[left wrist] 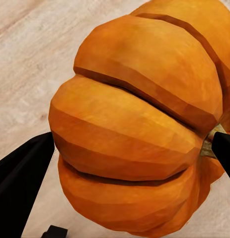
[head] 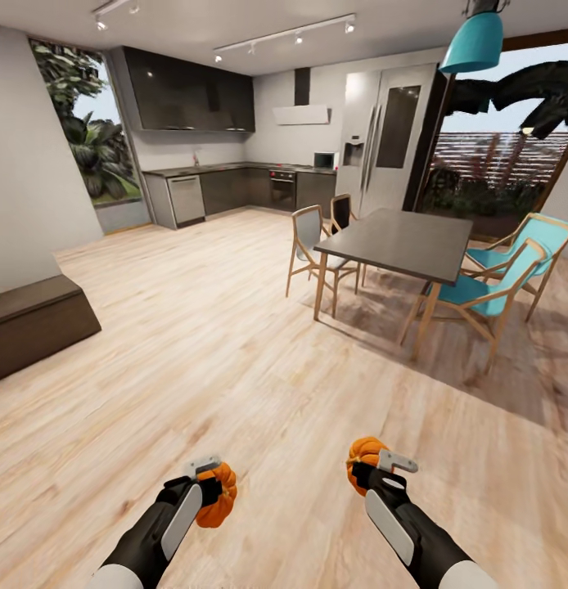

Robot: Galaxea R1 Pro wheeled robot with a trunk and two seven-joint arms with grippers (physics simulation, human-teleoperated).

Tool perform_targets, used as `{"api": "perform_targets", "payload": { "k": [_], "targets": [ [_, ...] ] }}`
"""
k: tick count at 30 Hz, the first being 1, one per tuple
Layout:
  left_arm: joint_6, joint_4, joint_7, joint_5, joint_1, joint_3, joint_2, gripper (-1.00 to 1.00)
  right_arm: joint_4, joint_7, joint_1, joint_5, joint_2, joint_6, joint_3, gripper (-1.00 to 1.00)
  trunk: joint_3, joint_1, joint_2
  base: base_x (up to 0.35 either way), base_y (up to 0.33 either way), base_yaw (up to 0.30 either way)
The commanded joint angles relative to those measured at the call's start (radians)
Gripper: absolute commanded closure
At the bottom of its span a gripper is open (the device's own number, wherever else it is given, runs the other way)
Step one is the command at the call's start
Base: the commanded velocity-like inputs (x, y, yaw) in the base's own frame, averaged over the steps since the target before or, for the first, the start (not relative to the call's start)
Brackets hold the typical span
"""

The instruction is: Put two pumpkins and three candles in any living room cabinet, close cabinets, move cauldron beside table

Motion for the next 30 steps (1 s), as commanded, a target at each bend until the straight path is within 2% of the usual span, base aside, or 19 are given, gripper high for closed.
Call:
{"api": "perform_targets", "payload": {
  "k": [1,14,24,30],
  "targets": [
    [-0.002,-0.001,0.01,0.009,-0.001,-0.004,0.0,1.0,-0.003,-0.008,-0.001,-0.001,-0.002,0.005,0.005,1.0,-0.001,0.0,-0.001,0.0,0.0,0.291],
    [-0.015,0.0,0.01,0.009,-0.001,-0.008,0.0,1.0,-0.003,-0.006,-0.001,-0.001,-0.002,0.005,0.005,1.0,-0.001,0.0,-0.001,0.0,0.0,0.29],
    [-0.015,0.0,0.01,0.011,-0.001,-0.005,0.0,1.0,-0.004,-0.005,-0.001,0.001,-0.003,0.004,0.006,1.0,-0.001,0.0,-0.001,0.0,0.0,0.026],
    [-0.015,0.0,0.01,0.011,-0.001,-0.004,0.0,1.0,-0.003,-0.007,-0.001,0.055,-0.001,0.002,0.004,1.0,-0.001,0.0,-0.001,0.0,0.0,0.206]
  ]
}}
